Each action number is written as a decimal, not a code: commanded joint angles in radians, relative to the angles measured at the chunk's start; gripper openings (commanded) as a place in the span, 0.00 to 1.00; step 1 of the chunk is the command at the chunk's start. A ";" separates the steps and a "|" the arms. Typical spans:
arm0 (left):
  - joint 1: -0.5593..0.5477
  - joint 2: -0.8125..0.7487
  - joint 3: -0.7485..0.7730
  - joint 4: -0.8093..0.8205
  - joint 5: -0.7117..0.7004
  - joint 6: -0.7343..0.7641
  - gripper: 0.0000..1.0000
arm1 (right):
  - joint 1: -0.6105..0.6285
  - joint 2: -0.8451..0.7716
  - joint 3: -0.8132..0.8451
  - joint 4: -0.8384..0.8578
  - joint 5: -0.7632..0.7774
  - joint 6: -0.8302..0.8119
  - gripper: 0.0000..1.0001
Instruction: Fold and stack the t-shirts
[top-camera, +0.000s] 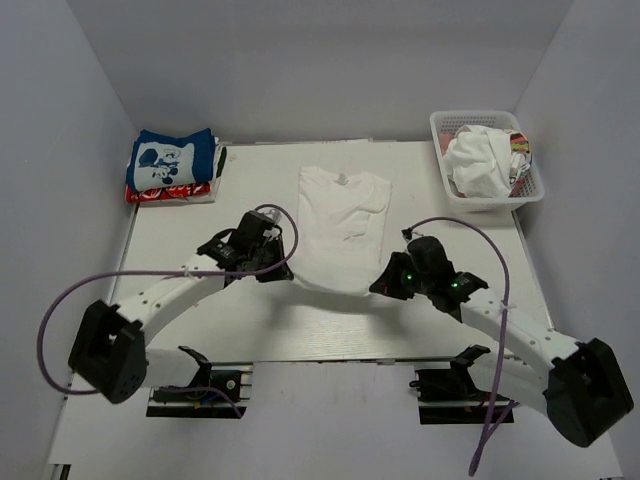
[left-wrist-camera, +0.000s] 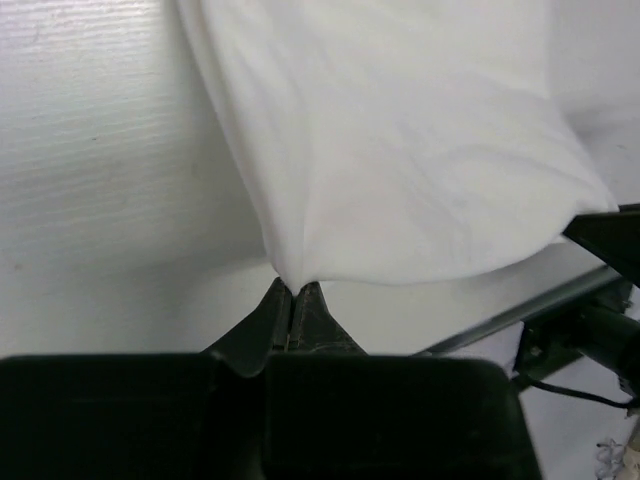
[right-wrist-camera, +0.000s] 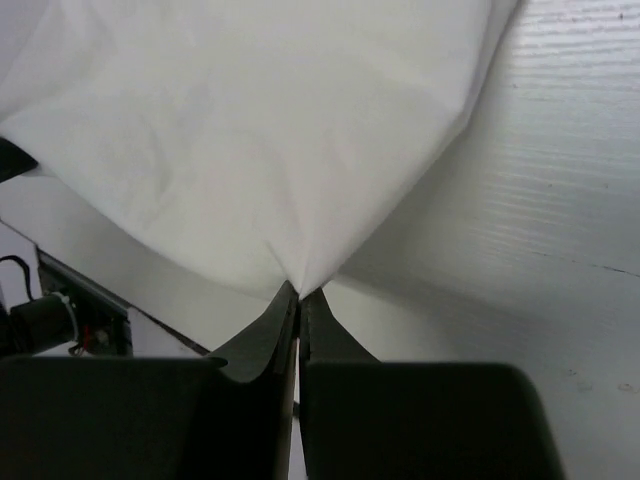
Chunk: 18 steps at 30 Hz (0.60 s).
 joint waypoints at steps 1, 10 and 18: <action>-0.014 -0.113 0.037 -0.058 -0.004 -0.012 0.00 | 0.008 -0.071 0.120 -0.134 0.006 -0.048 0.00; 0.004 -0.024 0.316 -0.111 -0.203 -0.012 0.00 | -0.013 0.007 0.362 -0.174 0.184 -0.057 0.00; 0.032 0.310 0.721 -0.286 -0.361 -0.012 0.00 | -0.078 0.155 0.534 -0.181 0.301 -0.091 0.00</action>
